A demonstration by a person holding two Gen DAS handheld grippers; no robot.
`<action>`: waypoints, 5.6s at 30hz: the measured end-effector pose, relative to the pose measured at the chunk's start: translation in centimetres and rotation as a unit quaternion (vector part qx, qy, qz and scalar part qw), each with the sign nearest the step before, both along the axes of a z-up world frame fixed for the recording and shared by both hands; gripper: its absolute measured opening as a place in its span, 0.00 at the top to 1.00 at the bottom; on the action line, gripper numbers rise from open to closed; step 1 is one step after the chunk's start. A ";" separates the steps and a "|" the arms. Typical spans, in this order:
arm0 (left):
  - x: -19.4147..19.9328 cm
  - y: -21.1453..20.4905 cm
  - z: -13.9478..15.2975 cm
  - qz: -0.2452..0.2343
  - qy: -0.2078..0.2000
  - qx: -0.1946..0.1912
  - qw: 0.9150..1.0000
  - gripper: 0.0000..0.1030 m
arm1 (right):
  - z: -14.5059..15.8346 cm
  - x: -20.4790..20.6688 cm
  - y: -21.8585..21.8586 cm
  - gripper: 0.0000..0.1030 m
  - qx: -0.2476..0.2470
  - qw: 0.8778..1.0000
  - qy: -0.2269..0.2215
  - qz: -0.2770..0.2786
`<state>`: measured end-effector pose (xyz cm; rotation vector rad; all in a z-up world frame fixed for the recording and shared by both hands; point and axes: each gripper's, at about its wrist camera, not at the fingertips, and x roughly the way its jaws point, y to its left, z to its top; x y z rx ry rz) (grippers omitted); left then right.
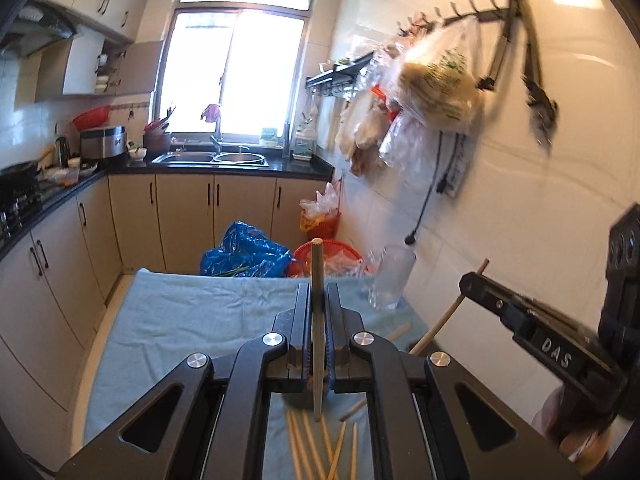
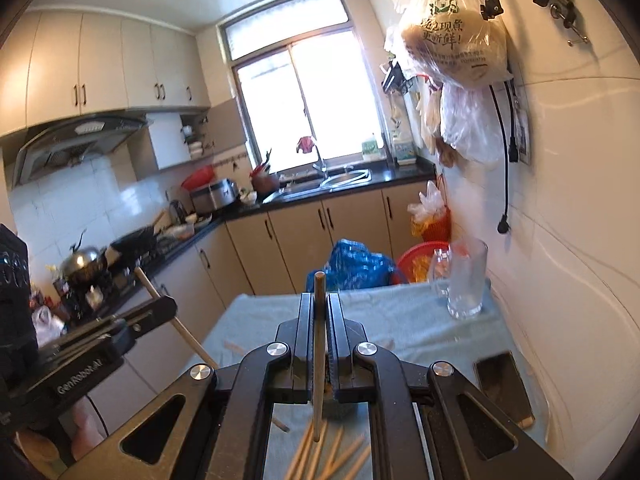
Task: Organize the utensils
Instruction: 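Lower both chopsticks into the black holder and open both grippers, then move both open grippers back toward the remaining chopsticks, then close the left gripper on a chopstick while the right gripper reaches another, then close the right gripper on a chopstick while the left gripper lifts its chopstick, then carry both held chopsticks upright over the black holder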
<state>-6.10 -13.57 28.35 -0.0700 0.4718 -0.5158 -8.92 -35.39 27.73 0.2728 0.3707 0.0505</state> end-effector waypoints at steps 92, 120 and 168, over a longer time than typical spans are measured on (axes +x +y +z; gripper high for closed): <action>-1.7 0.1 -24.7 -0.073 0.240 0.148 0.957 0.94 | -24.6 1.9 -0.6 0.45 0.063 0.936 0.344 0.043; 5.4 0.4 -27.3 -0.049 0.305 0.144 0.940 0.94 | -25.5 8.3 2.2 0.73 -0.055 0.929 0.366 -0.003; -14.1 7.6 -9.2 -0.017 0.055 0.075 0.996 0.95 | -8.2 -12.2 2.4 0.94 -0.064 0.994 0.085 0.032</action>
